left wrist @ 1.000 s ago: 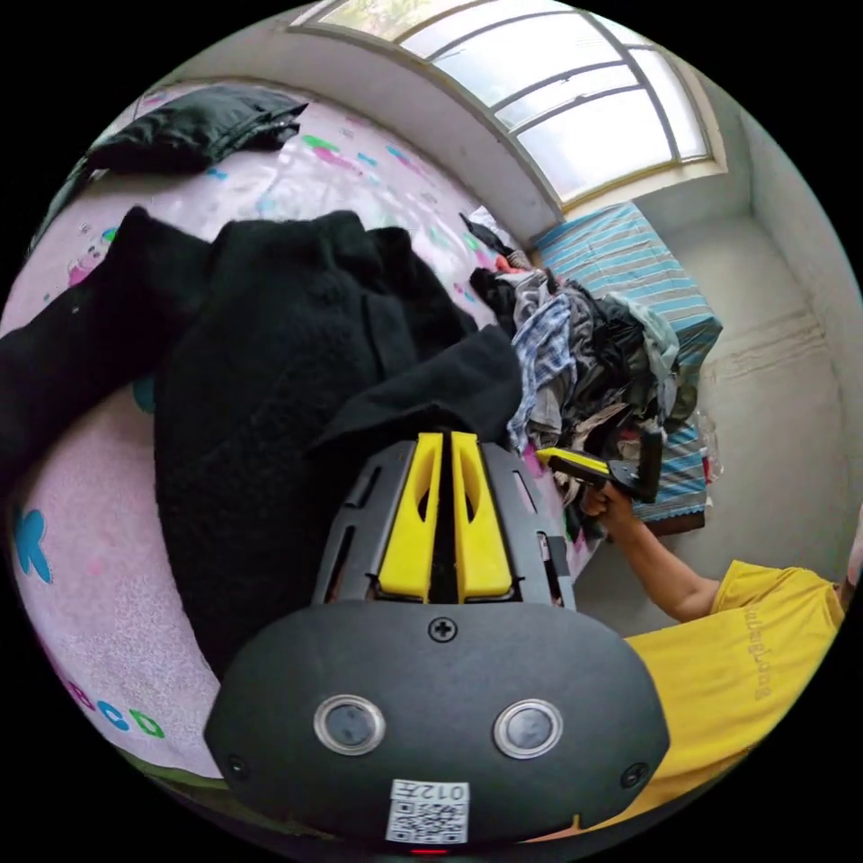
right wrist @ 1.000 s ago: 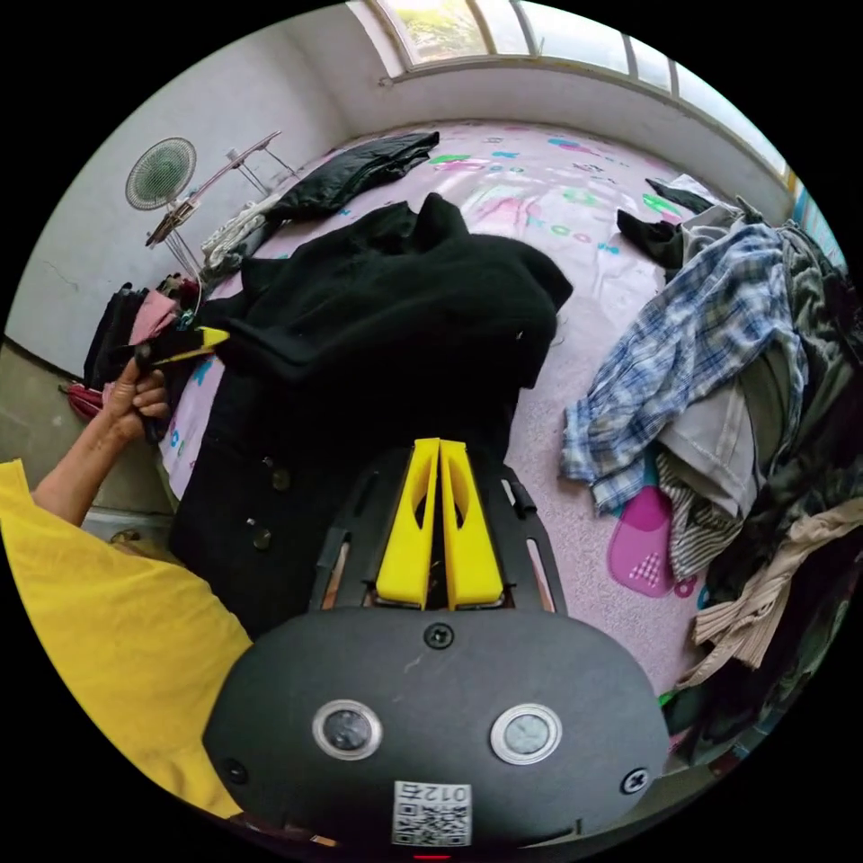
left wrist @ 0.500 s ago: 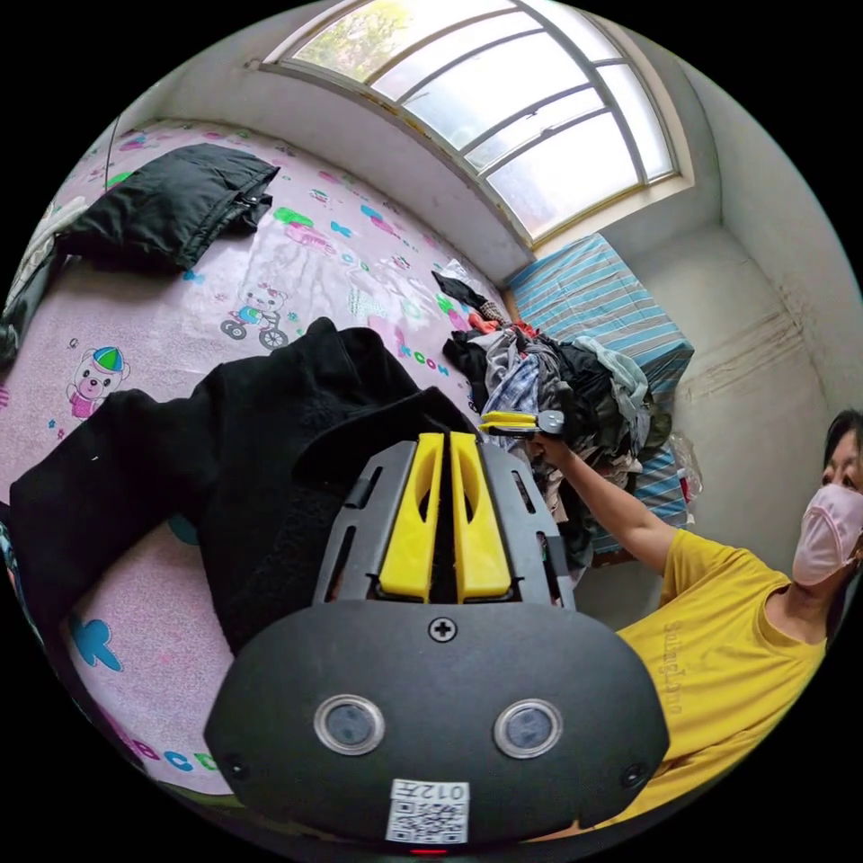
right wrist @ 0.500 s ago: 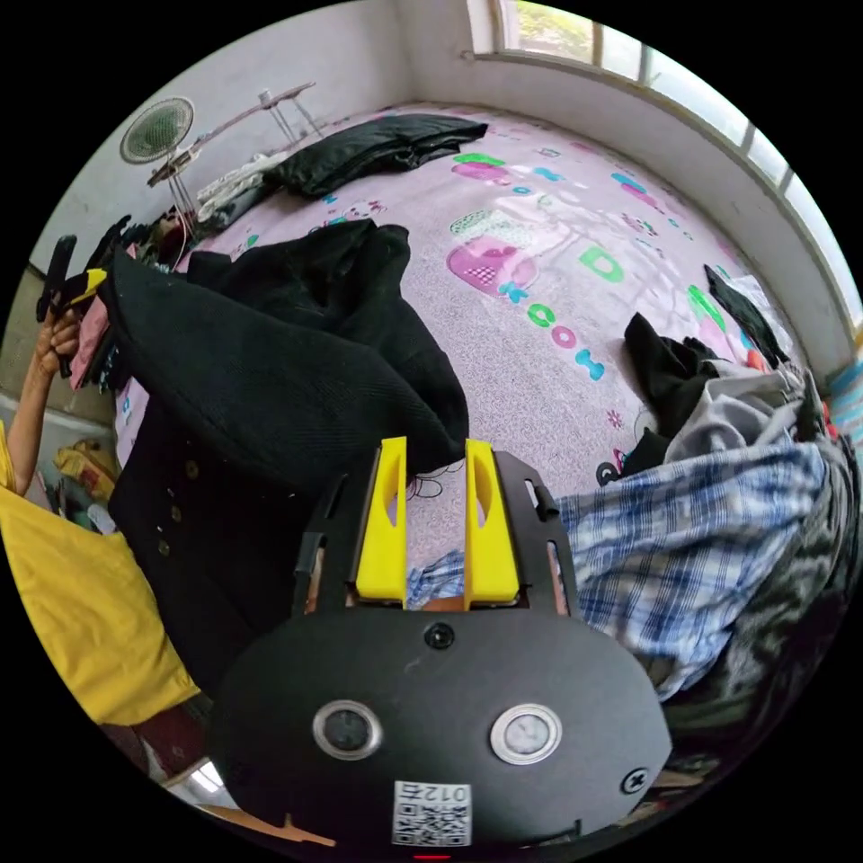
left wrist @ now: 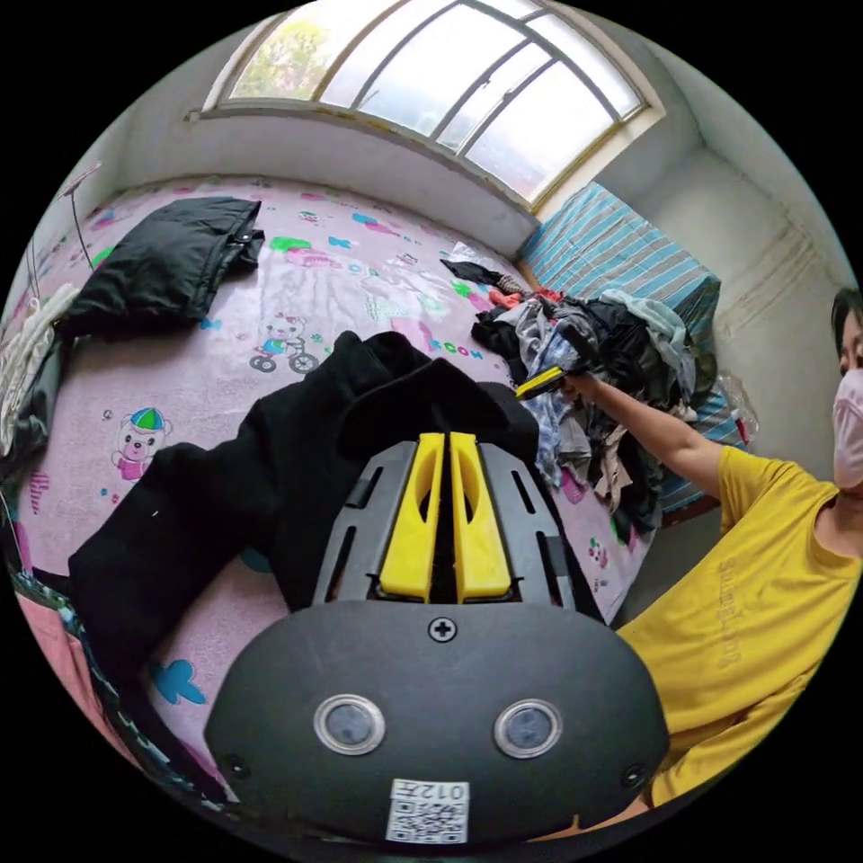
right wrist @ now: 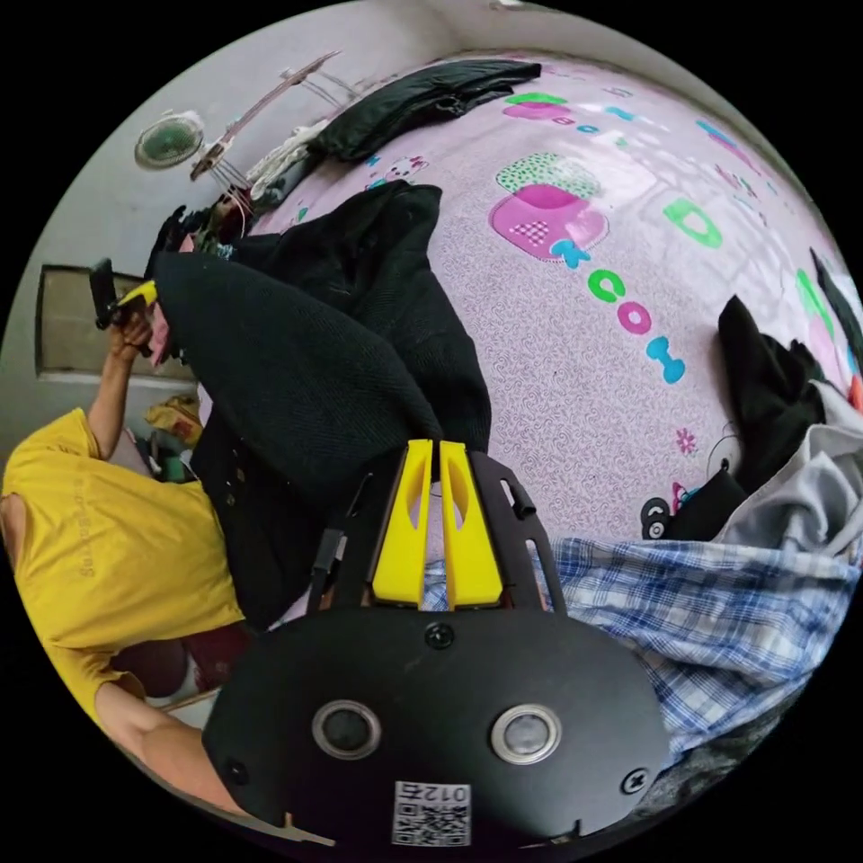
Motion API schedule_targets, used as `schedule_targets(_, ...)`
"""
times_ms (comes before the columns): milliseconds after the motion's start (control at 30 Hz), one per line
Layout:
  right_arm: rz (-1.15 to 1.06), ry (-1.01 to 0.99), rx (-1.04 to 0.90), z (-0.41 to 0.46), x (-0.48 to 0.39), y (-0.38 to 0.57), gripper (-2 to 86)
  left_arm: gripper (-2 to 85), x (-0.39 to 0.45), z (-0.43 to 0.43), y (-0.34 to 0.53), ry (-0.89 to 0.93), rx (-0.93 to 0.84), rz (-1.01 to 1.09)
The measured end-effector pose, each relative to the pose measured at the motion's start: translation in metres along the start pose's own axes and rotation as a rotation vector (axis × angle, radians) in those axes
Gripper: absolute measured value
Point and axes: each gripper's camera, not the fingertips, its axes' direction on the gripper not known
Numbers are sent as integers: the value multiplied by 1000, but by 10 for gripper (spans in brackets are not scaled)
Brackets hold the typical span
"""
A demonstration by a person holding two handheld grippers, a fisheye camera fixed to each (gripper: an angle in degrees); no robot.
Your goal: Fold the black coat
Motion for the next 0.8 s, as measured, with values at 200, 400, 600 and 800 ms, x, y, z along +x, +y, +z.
schedule_targets(200,68,40,-6,27,23,-24,14,-1,-85,60,24,4,-241,-232)
schedule_targets(400,184,49,-2,41,33,-26,29,-1,-123,79,44,54,-229,-348)
schedule_targets(600,288,110,118,15,20,6,50,-1,-128,58,29,93,-166,-369)
schedule_targets(800,244,-11,571,-3,-45,66,18,-1,-132,36,12,128,-172,-312)
